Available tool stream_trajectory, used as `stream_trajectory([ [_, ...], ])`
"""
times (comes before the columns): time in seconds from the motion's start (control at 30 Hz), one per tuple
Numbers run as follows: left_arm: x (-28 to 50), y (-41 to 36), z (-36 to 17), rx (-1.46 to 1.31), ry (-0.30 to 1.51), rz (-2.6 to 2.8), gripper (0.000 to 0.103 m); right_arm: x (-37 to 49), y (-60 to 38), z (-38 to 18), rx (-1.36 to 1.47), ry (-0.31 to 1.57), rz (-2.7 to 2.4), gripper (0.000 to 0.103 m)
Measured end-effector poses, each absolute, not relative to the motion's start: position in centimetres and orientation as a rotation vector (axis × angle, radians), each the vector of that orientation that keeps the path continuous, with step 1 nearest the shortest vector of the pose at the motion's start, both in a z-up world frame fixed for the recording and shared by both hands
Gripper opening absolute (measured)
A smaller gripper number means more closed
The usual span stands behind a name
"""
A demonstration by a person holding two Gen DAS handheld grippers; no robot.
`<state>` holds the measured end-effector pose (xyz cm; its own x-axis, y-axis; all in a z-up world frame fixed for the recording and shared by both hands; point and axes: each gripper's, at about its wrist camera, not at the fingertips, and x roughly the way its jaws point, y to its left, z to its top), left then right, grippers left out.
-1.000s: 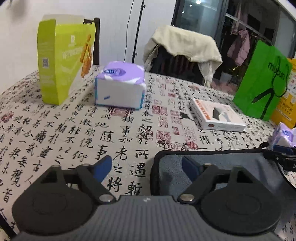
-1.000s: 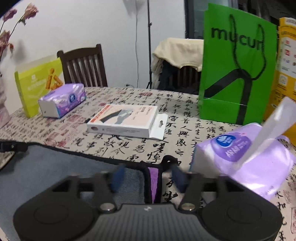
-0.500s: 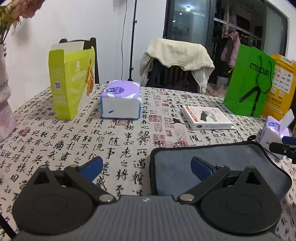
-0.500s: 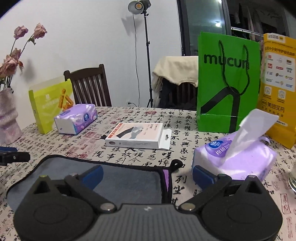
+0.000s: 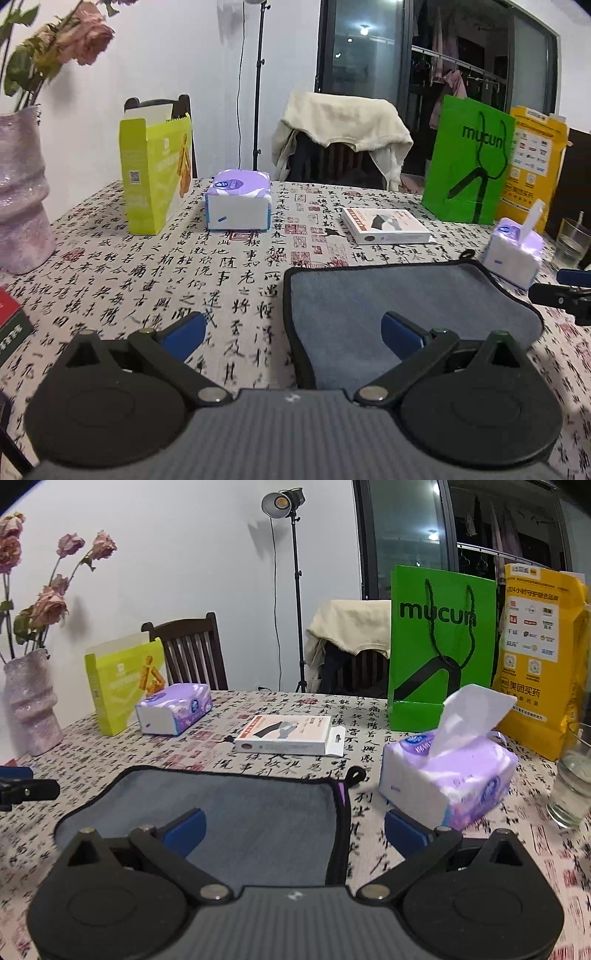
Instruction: Fold towel
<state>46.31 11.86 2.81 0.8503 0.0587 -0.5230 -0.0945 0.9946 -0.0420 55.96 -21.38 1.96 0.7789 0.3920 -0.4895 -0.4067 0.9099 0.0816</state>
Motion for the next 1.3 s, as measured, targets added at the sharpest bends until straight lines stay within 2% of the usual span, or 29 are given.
stream_trajectory([
  [0.63, 33.4, 8.7, 4.1, -0.037, 0.44, 0.069, 0.103, 43.1, -23.5, 2.4, -0.001, 0.486, 0.443, 0.103],
  [1.3, 21.4, 6.8, 1.8, -0.061, 0.382, 0.067, 0.103, 31.0, -24.6, 1.1, -0.02, 0.436, 0.449, 0.103],
])
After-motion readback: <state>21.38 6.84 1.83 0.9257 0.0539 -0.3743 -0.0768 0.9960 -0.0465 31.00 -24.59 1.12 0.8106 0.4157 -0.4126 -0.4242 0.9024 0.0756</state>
